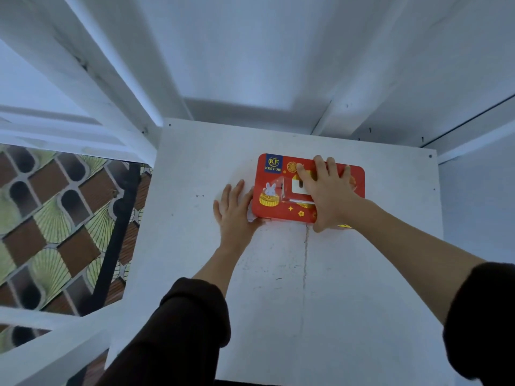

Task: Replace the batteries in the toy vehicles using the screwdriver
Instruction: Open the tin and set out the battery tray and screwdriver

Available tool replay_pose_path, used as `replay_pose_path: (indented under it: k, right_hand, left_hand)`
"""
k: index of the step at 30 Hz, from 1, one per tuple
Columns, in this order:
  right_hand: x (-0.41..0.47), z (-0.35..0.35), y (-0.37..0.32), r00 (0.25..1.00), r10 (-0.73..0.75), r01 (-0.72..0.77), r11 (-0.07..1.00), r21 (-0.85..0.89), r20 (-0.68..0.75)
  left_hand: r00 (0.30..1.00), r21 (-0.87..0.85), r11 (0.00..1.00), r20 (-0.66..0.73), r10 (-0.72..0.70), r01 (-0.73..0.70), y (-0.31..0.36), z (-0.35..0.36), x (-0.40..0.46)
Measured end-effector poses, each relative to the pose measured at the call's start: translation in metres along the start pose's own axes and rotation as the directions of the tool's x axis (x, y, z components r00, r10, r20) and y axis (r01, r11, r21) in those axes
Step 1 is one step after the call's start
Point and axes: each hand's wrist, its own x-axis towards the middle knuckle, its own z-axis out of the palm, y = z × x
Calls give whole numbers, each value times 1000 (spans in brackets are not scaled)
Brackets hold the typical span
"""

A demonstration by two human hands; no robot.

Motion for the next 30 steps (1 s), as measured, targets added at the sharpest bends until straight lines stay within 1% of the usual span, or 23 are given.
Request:
replay_pose_path:
  k: [9,13,16,19,20,21,22,24,25,28,30]
  right_hand:
    - [1,-12,8,995,-71,68,997,45,72]
    - [2,-24,16,987,-106,90,987,129,121]
    - [1,-30,21,983,-120,98,983,155,142]
    - [-3,-31,23,984,-131,108,978,177,124]
    - [-4,-32,23,984,-137,115,977,179,117]
    - [-5,-36,24,984,-144,125,977,174,103]
    - [-6,-40,25,985,-151,135,977,167,86]
    - [-8,-51,27,986,-157,146,973,177,48]
    - [-10,-56,27,987,-155,146,971,190,35]
    - [-17,-70,27,987,-157,149,970,191,23]
    - [-25,-75,26,987,-156,149,972,181,24]
  left_hand:
    - [1000,22,1000,-4,11,-11,-4,2,0]
    - [1000,43,999,15,8,-9,-3,1,1]
    - [997,72,997,70,8,-13,-2,-4,3]
    - [980,61,998,201,8,-20,-1,-21,8]
    - [977,37,999,215,1,-9,0,-30,9]
    - [981,-7,1000,192,2,-1,2,-41,8]
    - [990,-69,998,141,19,-9,5,-52,6]
    - [993,-188,977,42,114,-105,16,-75,-2]
    - [985,-220,961,12,172,-165,23,-83,-6]
    - [951,-216,926,-86,297,-309,38,-102,-11]
    - [908,-170,896,-158,387,-411,46,-113,-11]
